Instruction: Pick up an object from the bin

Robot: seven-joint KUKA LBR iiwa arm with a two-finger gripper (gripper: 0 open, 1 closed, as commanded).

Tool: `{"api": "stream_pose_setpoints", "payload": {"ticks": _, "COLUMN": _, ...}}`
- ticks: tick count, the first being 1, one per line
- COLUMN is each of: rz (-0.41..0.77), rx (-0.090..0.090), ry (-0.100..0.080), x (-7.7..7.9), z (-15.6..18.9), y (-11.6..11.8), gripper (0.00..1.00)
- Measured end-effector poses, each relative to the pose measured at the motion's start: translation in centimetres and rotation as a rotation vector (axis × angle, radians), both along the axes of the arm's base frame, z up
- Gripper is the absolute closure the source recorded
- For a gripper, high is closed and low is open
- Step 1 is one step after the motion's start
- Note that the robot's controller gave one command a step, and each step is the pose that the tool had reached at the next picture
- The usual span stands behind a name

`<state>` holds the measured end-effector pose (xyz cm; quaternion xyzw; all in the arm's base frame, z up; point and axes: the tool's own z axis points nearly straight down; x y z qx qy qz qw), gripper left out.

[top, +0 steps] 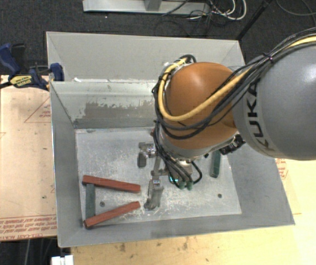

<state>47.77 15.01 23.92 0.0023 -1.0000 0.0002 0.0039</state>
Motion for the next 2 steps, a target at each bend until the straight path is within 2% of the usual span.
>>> {"api": "stream_pose_setpoints", "payload": {"ticks": 1, "rz": -0.004, "rx": 0.001, "ry": -0.008, "x": 0.2, "z": 0.4, "y": -0.1, "gripper": 0.0}}
{"api": "stream_pose_setpoints", "payload": {"ticks": 2, "rz": 0.031, "rx": 0.004, "ry": -0.016, "x": 3.4, "z": -4.9, "y": -1.3, "gripper": 0.0}}
